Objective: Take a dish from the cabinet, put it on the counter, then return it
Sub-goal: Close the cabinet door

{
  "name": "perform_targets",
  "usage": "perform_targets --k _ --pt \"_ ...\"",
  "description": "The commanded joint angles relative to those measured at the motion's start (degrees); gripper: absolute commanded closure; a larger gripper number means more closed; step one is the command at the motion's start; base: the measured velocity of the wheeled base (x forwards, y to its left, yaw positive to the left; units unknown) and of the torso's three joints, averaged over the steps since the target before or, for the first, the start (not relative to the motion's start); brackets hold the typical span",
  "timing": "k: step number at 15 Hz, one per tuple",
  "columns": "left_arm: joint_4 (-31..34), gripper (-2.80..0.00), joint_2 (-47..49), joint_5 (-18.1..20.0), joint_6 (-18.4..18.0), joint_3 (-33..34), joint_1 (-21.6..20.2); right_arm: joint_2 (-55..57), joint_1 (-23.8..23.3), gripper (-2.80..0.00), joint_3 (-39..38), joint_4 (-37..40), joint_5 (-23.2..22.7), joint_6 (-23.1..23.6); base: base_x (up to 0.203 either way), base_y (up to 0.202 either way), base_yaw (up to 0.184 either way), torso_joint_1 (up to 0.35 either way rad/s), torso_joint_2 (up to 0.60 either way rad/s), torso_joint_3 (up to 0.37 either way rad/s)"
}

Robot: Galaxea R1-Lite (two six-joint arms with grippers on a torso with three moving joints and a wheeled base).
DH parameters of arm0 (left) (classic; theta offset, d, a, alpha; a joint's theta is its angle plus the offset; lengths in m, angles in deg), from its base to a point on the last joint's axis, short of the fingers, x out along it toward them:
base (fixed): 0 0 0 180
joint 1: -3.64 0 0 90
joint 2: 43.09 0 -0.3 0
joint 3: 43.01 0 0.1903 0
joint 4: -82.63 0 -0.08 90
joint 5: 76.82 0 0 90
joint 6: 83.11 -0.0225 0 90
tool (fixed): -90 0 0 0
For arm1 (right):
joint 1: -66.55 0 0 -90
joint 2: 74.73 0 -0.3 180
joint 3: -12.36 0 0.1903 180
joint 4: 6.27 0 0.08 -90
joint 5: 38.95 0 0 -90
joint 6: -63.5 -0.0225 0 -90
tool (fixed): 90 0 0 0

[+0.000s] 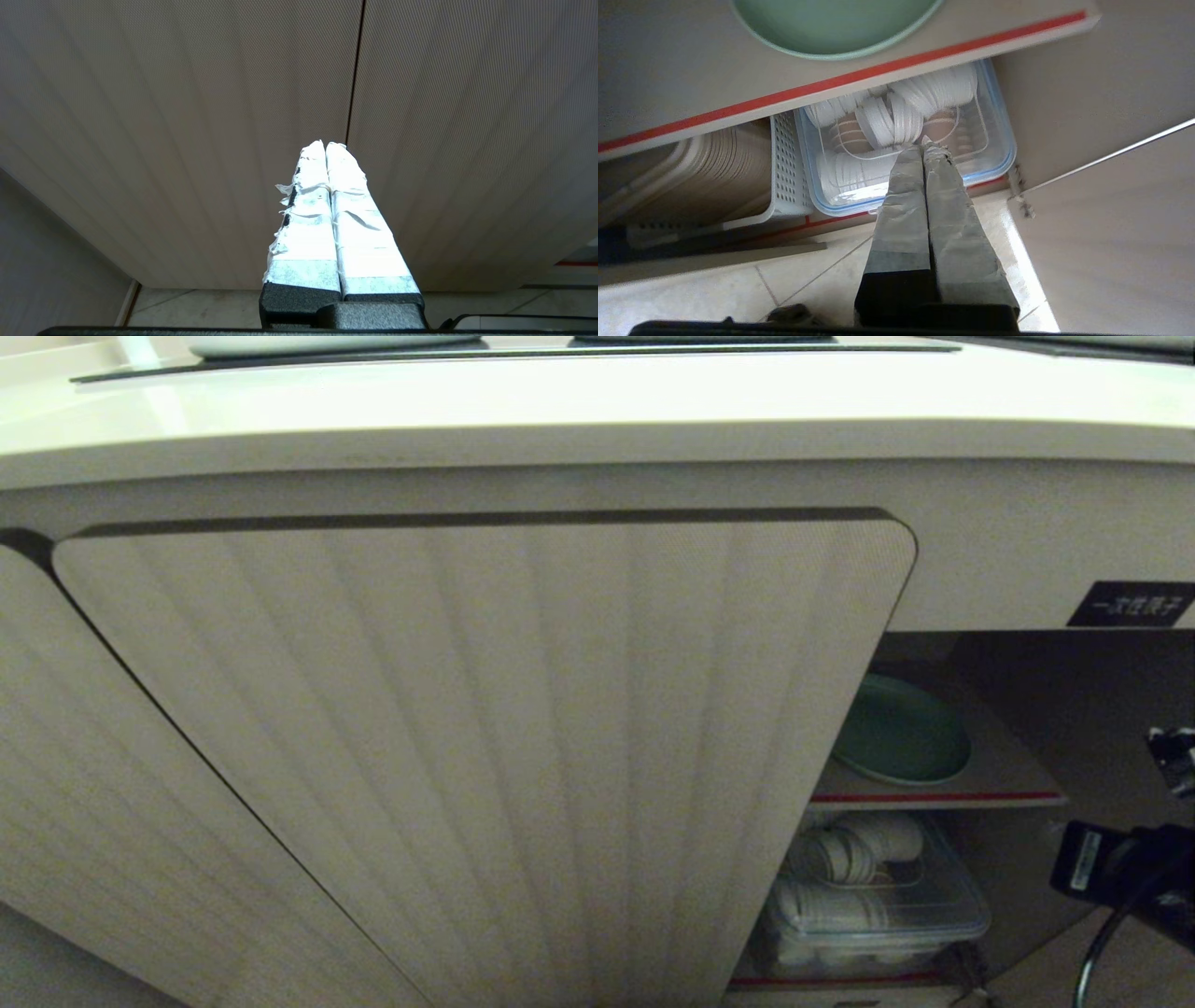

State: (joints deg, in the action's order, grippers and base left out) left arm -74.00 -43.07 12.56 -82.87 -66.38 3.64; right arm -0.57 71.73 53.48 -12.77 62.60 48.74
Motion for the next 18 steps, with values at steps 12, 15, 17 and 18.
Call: perform_targets --k 12,15,17,18 --pt "0.0 0.0 -0.02 0.01 0.02 0.0 0.0 -16.03 0.82 0.0 -4.95 -3.14 -5.46 12.51 0.0 0.0 0.0 0.0 0.0 0.0" --pt "0.0 0.0 -0.02 0.01 0.02 0.0 0.0 -20.66 0.67 0.0 -11.74 -5.97 -7.55 16.38 0.0 0.0 0.0 0.0 0.0 0.0" --pt "0.0 0.0 -0.02 0.01 0.02 0.0 0.0 -24.71 -0.13 0.0 -15.84 -6.45 -8.87 18.13 0.0 0.0 0.0 0.0 0.0 0.0" --pt "0.08 0.0 -0.02 0.01 0.02 0.0 0.0 -26.98 -1.35 0.0 -17.04 -5.8 -9.65 19.0 0.0 0.0 0.0 0.0 0.0 0.0"
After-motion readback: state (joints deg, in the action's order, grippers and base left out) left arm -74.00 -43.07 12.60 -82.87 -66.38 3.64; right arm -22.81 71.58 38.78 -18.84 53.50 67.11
